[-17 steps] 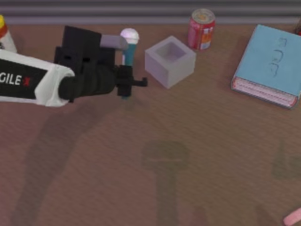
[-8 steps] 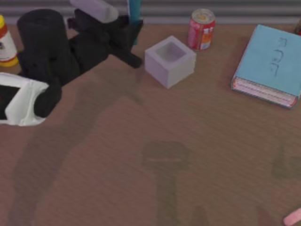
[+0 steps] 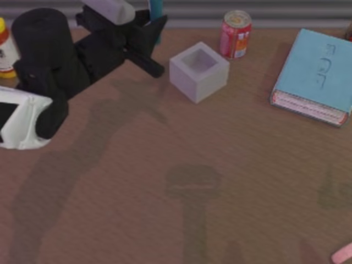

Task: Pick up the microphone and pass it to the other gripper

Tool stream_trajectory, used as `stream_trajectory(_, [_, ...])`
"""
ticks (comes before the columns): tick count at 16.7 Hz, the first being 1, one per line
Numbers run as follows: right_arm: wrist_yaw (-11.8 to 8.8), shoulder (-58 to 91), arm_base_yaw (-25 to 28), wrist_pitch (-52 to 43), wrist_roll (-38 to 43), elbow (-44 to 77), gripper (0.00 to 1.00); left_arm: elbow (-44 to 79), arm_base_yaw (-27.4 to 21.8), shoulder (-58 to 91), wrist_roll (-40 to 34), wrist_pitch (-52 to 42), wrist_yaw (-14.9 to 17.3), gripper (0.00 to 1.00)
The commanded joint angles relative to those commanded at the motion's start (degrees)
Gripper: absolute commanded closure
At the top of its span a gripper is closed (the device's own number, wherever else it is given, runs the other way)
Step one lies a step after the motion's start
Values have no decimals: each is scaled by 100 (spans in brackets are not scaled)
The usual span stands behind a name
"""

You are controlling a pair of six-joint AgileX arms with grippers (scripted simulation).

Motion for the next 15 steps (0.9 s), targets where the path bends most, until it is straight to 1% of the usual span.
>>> stream_trajectory(2, [0, 0, 0, 0, 0, 0, 0, -119, -189, -138, -30, 67, -216, 100])
stream_trajectory(4, [0, 0, 0, 0, 0, 0, 0, -337, -522, -389, -101, 175, -604, 100])
stream_trajectory(7, [0, 0, 0, 0, 0, 0, 0, -704, -1137, -814, -247, 363, -1272, 100])
stream_trajectory(9, [0, 0, 0, 0, 0, 0, 0, -869, -1415, -1030, -316, 460, -1553, 100])
stream_trajectory(10, [0, 0, 0, 0, 0, 0, 0, -902, -1464, -1077, -330, 481, -1602, 100])
stream_trajectory(15, [0, 0, 0, 0, 0, 0, 0, -893, -1457, -1068, -326, 476, -1597, 100])
